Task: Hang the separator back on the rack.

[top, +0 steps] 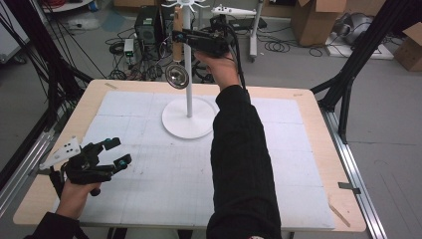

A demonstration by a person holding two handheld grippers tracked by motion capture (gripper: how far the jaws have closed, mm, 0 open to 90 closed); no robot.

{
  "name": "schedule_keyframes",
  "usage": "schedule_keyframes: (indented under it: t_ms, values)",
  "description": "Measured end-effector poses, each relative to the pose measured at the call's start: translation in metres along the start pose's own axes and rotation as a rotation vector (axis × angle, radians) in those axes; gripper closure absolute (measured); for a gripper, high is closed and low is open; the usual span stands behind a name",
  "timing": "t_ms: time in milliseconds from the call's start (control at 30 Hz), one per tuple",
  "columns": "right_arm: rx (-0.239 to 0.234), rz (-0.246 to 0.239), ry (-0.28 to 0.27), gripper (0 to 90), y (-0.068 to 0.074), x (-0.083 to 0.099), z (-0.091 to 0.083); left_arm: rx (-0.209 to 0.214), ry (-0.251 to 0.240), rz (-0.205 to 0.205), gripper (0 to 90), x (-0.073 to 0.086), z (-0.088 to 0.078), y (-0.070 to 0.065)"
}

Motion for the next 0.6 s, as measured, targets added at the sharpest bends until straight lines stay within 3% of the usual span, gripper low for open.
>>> schedule_keyframes:
  t_ms: [33, 67, 133, 167, 200, 333, 367, 433, 467, 533, 600]
  values:
    - [0.000, 0.000, 0.000, 61.0, 0.000, 0.000, 0.000, 0.000, 0.000, 0.000, 19.6, 0.000, 0.000, 0.000]
    - [0.036, -0.006, 0.018, 51.3, 0.003, 0.003, -0.003, -0.001, 0.002, 0.001, 19.5, 0.000, 0.000, 0.001]
    - [0.057, -0.018, 0.031, 46.1, 0.006, 0.006, -0.007, -0.002, 0.001, 0.000, 19.5, 0.001, 0.000, 0.001]
    - [0.057, -0.018, 0.031, 46.1, 0.006, 0.006, -0.007, -0.003, 0.002, 0.000, 19.5, 0.001, 0.000, 0.001]
    - [0.104, -0.052, 0.055, 43.1, 0.010, 0.011, -0.014, -0.003, -0.002, -0.005, 19.5, 0.001, 0.000, 0.001]
    - [0.126, -0.053, 0.056, 39.1, 0.013, 0.020, -0.025, -0.003, 0.002, -0.006, 19.5, 0.002, 0.001, 0.000]
    - [0.141, -0.058, 0.053, 37.7, 0.016, 0.029, -0.035, -0.003, 0.003, -0.007, 19.5, 0.002, 0.001, 0.000]
    - [0.153, -0.065, 0.060, 36.0, 0.018, 0.034, -0.039, -0.001, 0.002, -0.005, 19.5, 0.002, 0.001, 0.000]
    - [0.159, -0.079, 0.066, 35.4, 0.023, 0.048, -0.049, -0.002, -0.001, -0.008, 19.5, 0.002, 0.001, 0.000]
    - [0.161, -0.083, 0.066, 34.7, 0.024, 0.053, -0.053, -0.004, 0.002, -0.007, 19.5, 0.002, 0.001, 0.001]
    - [0.166, -0.088, 0.064, 31.6, 0.028, 0.074, -0.068, -0.006, -0.001, -0.010, 19.4, 0.002, 0.000, 0.001]
Point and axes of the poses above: each handheld gripper's, and its own axes: z roughly forward along the jaws, x roughly out of its underside, y roughly to its left, the point moved 3 cm from there along z, roughly forward along the jaws, and after that the axes turned 4 degrees about y, right-handed, at the moved point
